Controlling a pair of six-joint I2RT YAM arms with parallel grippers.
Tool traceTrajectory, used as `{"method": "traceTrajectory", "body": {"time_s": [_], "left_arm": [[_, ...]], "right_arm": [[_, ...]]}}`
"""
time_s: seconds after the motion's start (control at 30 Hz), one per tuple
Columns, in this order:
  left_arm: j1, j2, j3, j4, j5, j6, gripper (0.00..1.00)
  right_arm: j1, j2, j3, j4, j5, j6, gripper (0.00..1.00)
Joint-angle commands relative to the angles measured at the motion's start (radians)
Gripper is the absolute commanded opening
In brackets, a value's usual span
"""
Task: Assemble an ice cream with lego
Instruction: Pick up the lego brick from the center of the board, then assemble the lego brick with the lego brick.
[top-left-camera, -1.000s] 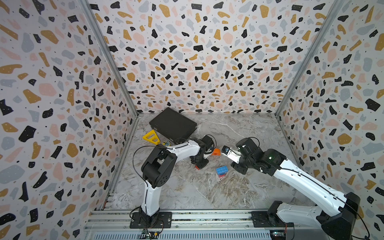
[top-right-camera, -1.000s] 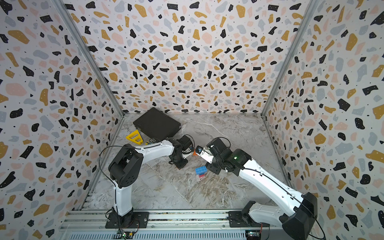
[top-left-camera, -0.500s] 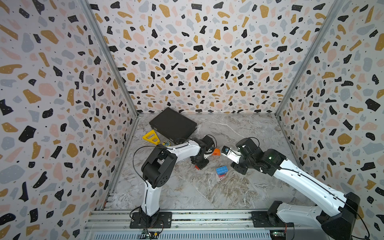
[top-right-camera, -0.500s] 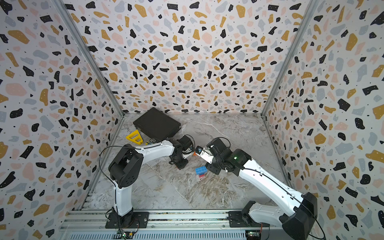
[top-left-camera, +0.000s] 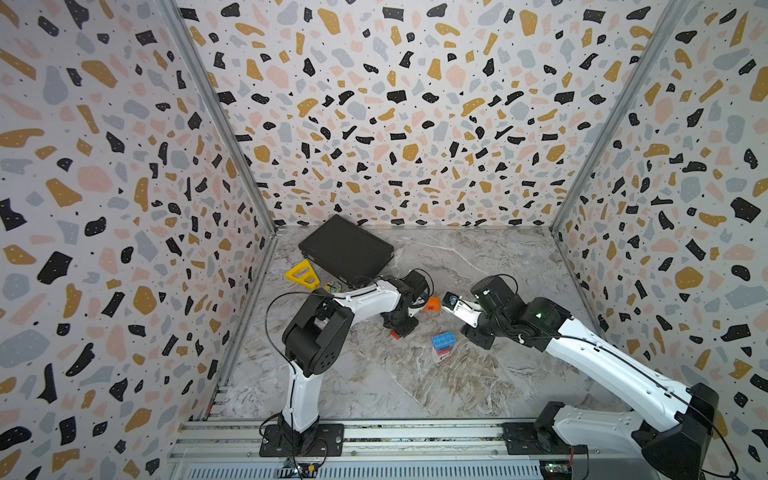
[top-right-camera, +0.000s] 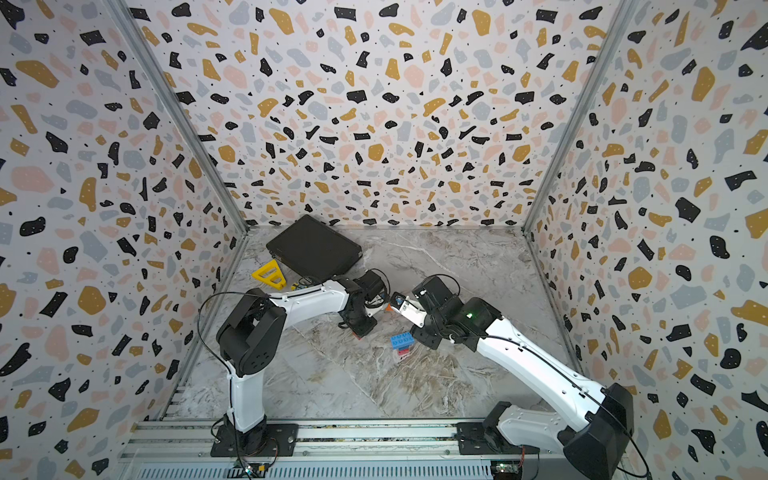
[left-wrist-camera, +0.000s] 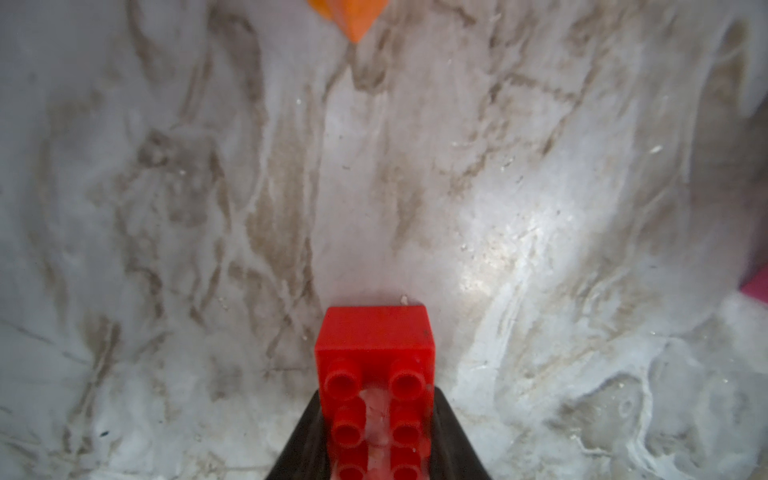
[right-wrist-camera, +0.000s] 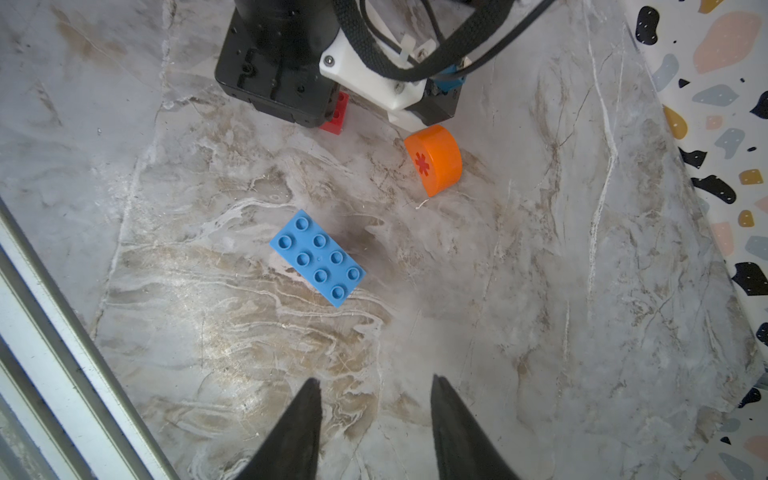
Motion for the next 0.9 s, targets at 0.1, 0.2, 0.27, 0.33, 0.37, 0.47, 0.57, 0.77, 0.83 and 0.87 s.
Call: {"method": "traceTrajectory", "body": {"time_s": [0.1,0.2,0.27,0.33,0.37,0.47,0.57,0.77,0.83,0.87], "left_arm": [[-0.005,-0.100,0.001,-0.027,-0.023,0.012,0.19],[-0.005,-0.171,0.021,-0.072,-0.029,0.034,0.18],[-0.005,-0.225,0.037,-0.100,-0.028,0.045,0.19],[-0.008,-0.273,0.051,-0.127,-0.013,0.049,0.19],[-0.010,-0.292,0.056,-0.139,-0.003,0.050,0.19],[-0.027,-0.334,0.069,-0.179,0.019,0.053,0.19],[-0.060,-0.352,0.081,-0.223,0.036,0.063,0.19],[-0.138,-0.330,0.147,-0.314,0.070,0.110,0.19],[-0.159,-0.310,0.173,-0.334,0.093,0.130,0.19],[-0.168,-0.300,0.183,-0.339,0.104,0.138,0.19]], "right_arm": [[-0.007,-0.012,0.001,-0.013,0.014,0.011,0.46],[-0.030,-0.023,0.007,-0.025,0.023,0.020,0.46],[-0.064,-0.033,0.015,-0.036,0.017,0.031,0.46],[-0.104,-0.044,0.021,-0.045,0.013,0.044,0.46],[-0.124,-0.049,0.025,-0.050,0.011,0.051,0.46],[-0.198,-0.064,0.031,-0.065,0.018,0.078,0.46],[-0.276,-0.072,0.031,-0.077,0.030,0.097,0.45],[-0.400,-0.067,0.030,-0.075,-0.007,0.124,0.45],[-0.423,-0.056,0.031,-0.074,-0.009,0.127,0.45],[-0.431,-0.050,0.031,-0.073,-0.012,0.127,0.45]]}}
